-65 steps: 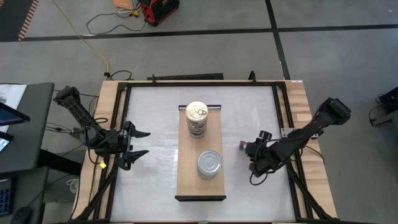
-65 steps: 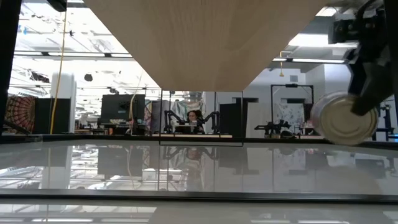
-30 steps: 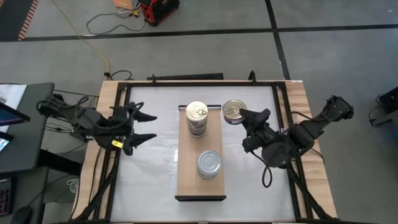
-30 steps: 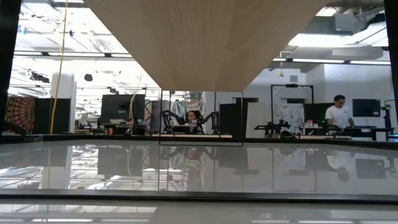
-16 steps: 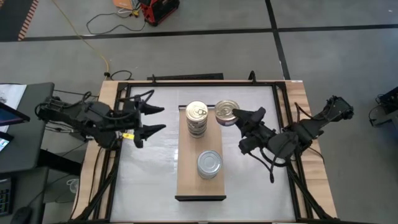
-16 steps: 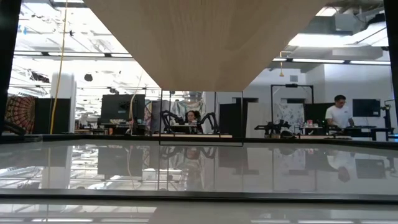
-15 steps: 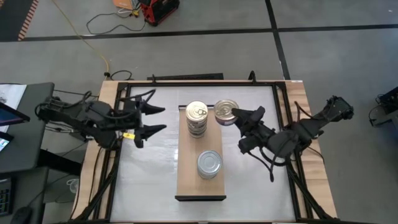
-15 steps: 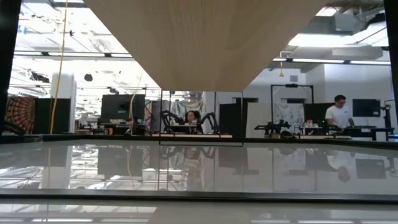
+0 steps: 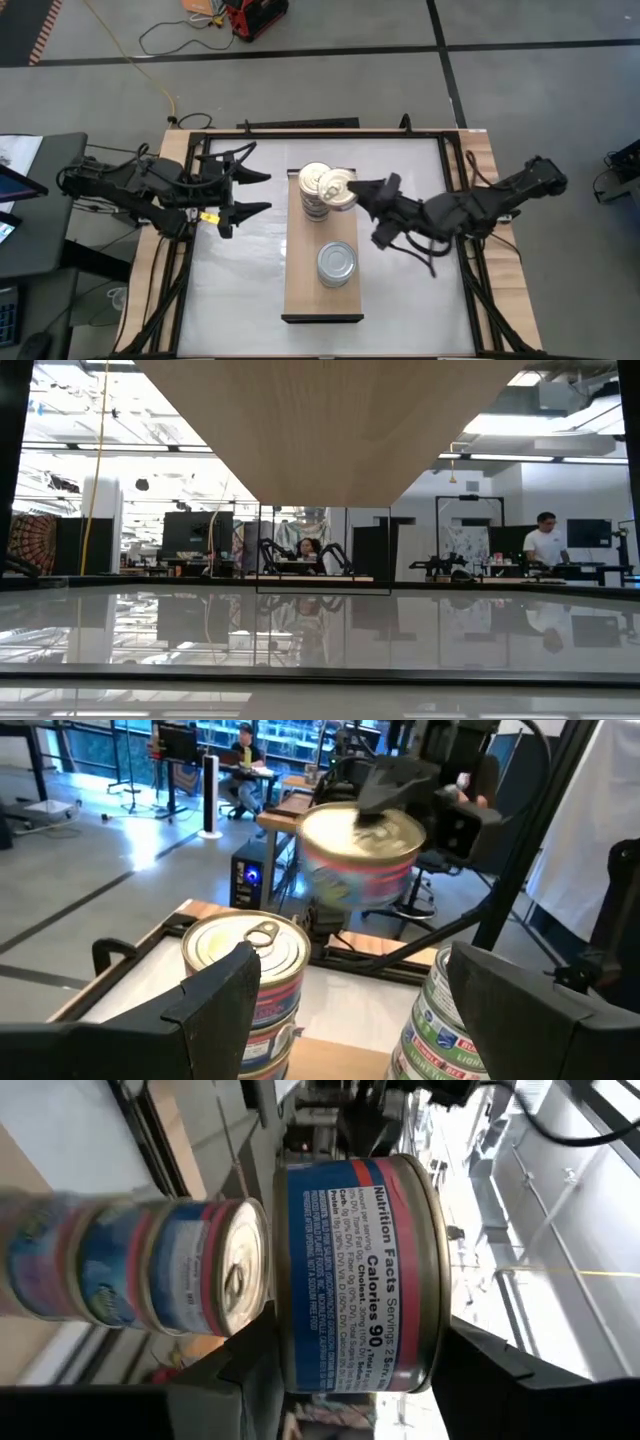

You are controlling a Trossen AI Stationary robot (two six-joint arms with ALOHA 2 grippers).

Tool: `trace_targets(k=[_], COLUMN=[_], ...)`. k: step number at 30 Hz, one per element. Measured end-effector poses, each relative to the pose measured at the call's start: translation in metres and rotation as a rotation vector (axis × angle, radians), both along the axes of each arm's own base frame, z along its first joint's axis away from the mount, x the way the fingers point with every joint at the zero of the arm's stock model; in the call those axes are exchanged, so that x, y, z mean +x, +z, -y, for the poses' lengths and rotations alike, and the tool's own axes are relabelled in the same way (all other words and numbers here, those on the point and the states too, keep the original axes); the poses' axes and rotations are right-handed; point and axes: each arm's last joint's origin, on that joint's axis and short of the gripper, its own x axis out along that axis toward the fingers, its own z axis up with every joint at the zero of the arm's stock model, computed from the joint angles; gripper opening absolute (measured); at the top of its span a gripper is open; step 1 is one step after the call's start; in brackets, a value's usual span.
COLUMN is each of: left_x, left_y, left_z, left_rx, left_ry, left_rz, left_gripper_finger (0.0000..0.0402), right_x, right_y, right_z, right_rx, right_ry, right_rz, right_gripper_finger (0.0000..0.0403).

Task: Stack canned seafood by type on shelf
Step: Stack the blue tuna can on top of the stacked blue tuna cans on the shelf

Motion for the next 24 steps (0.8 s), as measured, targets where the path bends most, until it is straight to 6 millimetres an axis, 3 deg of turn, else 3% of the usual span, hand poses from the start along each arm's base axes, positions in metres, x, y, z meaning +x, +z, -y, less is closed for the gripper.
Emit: trace_targets(k=[7,19,24], left_x=[0.006,0.012,0.014], left_y=[-0.003,-0.006,-0.005], left_z=[0.001,-0.005,-0.015], left_rx=[0.028,0.022,0.001], left_ry=[0.006,0.031,0.034], left_rz=[-0.024,-0.034,-0.027], left_gripper_finger=[0.0306,0.0306,0.0306], right_x=[0.025,0.03,0.031], right_y=[-0.012,-0.013,-0.013], right_z=[0.018,0.027,0.031], right_rx=[-0.069,-0.047,0.008], right_ry=[-0.066,-0.025,-0.042], right_rz=[-0.049,-0.045,-0.022], right_gripper_finger=[0.0228,0.023,0.0252])
